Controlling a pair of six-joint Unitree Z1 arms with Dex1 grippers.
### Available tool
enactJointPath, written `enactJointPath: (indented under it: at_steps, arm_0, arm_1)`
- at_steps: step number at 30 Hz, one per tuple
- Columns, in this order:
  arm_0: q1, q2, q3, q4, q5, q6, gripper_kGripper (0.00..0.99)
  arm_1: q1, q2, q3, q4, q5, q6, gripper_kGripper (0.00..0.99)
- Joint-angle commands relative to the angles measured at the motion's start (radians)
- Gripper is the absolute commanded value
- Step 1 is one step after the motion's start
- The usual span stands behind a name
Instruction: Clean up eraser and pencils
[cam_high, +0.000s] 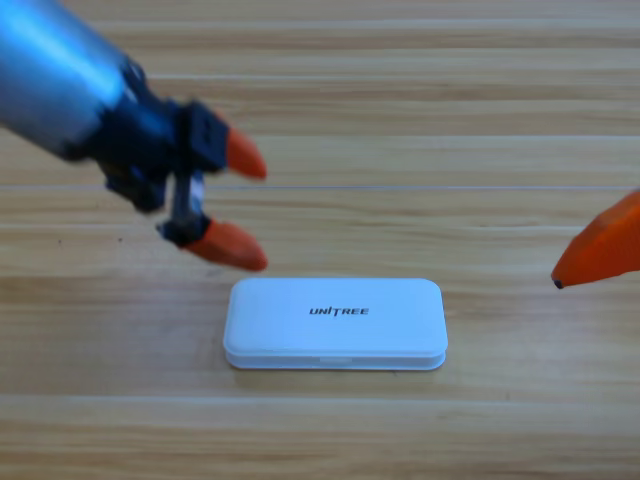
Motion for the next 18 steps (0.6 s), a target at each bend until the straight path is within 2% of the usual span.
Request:
enactJointPath:
  at_steps: [1,6,12,18]
  arm_0:
    - [-0.026,-0.116,-0.094,0.056,-0.170,-0.057,0.990]
    - [-0.172,-0.124,-0.116,0.055,-0.190,-0.135,0.990]
    - [-0.290,-0.087,-0.116,0.049,-0.178,-0.225,0.990]
    - [-0.330,-0.076,-0.110,0.049,-0.173,-0.247,0.990]
  arm_1:
    - [0.009,0.032,0.014,-0.015,0.020,0.009,0.974]
    - [0.009,0.033,0.014,-0.015,0.020,0.012,0.974]
    - [0.009,0.033,0.014,-0.015,0.020,0.012,0.974]
    - [0.009,0.035,0.014,-0.015,0.020,0.013,0.974]
